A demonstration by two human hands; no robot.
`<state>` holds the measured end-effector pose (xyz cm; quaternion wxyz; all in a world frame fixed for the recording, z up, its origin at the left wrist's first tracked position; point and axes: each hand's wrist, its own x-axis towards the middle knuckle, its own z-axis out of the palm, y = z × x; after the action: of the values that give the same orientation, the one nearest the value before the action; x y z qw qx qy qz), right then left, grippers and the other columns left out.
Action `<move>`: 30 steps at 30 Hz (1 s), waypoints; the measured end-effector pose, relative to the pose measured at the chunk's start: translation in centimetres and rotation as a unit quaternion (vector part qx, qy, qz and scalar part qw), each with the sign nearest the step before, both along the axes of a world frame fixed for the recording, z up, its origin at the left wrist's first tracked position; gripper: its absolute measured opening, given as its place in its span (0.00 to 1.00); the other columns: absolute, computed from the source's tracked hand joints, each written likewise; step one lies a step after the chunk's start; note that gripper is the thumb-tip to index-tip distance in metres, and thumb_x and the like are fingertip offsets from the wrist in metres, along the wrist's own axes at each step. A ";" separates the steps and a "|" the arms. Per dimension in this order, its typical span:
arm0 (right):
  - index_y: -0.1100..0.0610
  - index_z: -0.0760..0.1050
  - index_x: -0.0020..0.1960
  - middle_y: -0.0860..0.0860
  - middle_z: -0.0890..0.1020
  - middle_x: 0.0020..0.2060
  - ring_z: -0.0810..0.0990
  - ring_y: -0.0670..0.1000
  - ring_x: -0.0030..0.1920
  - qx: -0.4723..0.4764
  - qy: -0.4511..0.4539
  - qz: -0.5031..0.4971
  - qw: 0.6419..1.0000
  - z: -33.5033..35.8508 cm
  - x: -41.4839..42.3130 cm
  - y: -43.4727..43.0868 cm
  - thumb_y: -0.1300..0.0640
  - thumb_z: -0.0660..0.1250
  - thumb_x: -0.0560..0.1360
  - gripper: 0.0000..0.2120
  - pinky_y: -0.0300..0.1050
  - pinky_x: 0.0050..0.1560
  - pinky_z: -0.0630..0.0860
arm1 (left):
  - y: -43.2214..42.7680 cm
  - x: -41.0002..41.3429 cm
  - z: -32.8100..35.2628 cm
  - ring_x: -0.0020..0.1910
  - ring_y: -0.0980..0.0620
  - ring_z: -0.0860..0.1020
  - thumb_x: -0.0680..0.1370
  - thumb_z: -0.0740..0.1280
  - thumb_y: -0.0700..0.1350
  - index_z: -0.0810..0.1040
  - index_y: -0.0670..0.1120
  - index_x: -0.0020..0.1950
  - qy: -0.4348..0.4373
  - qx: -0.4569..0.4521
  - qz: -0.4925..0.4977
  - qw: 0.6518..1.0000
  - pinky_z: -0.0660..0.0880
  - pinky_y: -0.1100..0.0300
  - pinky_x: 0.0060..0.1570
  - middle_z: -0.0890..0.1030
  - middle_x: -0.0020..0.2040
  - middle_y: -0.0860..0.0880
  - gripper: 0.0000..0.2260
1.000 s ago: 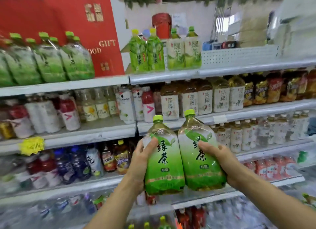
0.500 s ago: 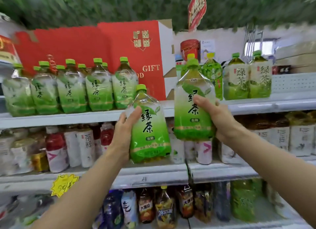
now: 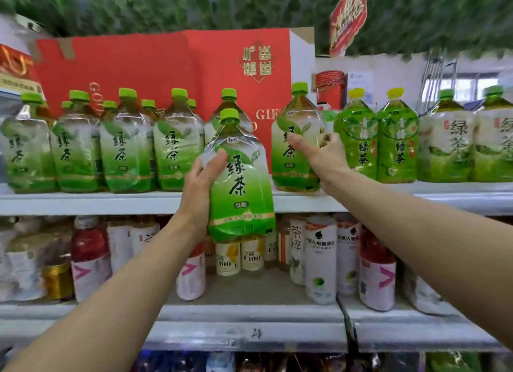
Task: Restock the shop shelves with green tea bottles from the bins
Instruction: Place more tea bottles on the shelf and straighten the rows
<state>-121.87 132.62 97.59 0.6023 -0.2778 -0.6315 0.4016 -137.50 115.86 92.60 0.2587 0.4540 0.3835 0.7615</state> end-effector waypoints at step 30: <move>0.51 0.75 0.49 0.51 0.83 0.48 0.81 0.56 0.57 0.019 -0.203 0.121 0.972 2.6 -5.1 8.0 0.46 0.73 0.73 0.12 0.56 0.61 0.77 | 2.7 -1.4 -0.2 0.65 0.30 0.75 0.71 0.68 0.61 0.74 0.42 0.71 -0.058 0.007 -0.081 0.995 0.72 0.32 0.63 0.77 0.67 0.34 0.34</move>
<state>-126.92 140.59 100.23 0.4138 -0.2632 -0.7772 0.3943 -138.89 118.52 92.36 0.3378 0.4405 0.3251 0.7656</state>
